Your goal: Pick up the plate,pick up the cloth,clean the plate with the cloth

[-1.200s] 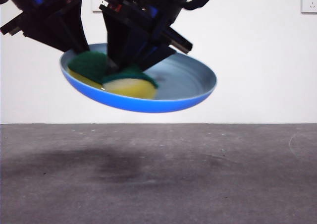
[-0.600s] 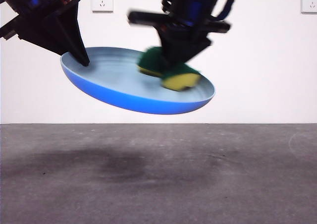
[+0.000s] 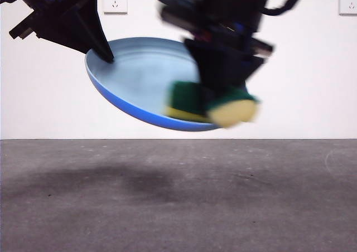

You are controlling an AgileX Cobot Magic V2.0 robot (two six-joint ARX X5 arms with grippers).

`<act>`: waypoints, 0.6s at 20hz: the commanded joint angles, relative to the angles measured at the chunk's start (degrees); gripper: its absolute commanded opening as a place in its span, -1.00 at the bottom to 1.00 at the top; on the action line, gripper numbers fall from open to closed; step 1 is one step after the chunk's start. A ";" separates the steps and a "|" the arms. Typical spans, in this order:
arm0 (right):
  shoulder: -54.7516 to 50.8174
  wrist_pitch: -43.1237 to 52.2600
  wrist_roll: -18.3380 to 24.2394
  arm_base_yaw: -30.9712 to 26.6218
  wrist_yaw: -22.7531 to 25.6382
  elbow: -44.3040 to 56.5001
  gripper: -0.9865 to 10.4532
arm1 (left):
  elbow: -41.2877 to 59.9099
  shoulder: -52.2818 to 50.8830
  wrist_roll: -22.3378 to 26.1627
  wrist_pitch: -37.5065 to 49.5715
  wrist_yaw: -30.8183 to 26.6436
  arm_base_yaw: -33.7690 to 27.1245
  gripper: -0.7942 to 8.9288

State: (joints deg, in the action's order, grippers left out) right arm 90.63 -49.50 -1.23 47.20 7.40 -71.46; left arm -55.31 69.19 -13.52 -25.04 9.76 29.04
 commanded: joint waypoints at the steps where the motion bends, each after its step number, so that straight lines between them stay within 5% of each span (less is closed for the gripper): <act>1: 0.31 2.62 -0.68 -1.49 18.29 0.46 -0.86 | -0.26 -0.37 -0.42 -0.20 3.43 0.13 -0.85; 3: 0.28 6.95 -1.07 -1.99 21.49 0.46 -0.86 | -0.26 -0.37 -0.42 -0.31 5.35 0.17 -0.85; 7: 0.20 18.23 -2.67 -2.60 17.73 0.46 -0.86 | -0.26 -0.37 -0.44 -0.28 6.56 0.22 -0.85; 12: 0.22 26.18 -4.55 -2.43 -14.27 0.46 -0.86 | -0.26 -0.37 -0.44 0.63 6.67 0.11 -0.85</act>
State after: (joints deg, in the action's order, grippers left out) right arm 90.06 -23.77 -4.80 44.36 -3.03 -71.46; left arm -55.29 69.21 -14.83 -26.61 12.78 28.53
